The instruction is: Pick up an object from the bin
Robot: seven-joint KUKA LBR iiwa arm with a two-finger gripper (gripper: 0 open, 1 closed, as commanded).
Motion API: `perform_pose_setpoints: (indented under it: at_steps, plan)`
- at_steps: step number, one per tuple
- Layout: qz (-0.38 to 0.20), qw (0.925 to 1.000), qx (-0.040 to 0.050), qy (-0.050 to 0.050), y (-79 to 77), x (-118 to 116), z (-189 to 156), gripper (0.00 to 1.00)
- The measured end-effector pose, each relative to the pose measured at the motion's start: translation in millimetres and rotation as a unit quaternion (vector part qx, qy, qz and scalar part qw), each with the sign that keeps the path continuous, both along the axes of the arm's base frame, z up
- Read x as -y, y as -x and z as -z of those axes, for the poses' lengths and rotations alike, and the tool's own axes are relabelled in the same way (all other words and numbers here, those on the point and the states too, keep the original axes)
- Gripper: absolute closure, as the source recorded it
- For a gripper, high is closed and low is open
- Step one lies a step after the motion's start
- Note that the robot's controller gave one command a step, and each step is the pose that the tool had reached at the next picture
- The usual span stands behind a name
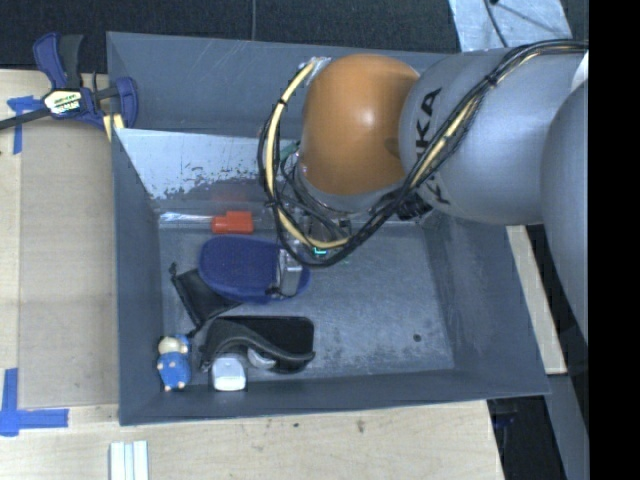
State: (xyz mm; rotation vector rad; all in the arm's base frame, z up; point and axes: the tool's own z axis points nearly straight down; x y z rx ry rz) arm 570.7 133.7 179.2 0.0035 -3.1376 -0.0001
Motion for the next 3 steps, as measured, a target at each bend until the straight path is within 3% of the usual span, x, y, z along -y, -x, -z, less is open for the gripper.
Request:
perform_pose_setpoints:
  at_steps: [1,2,3]
  plan:
    - [0.145,0.9893,0.0138,-0.004,4.5,7,104,0.0]
    - [0.151,0.9886,0.0043,0.0,-54.3,-9,78,0.0]
    - [0.269,0.9631,0.0022,-0.001,-56.9,-82,79,0.0]
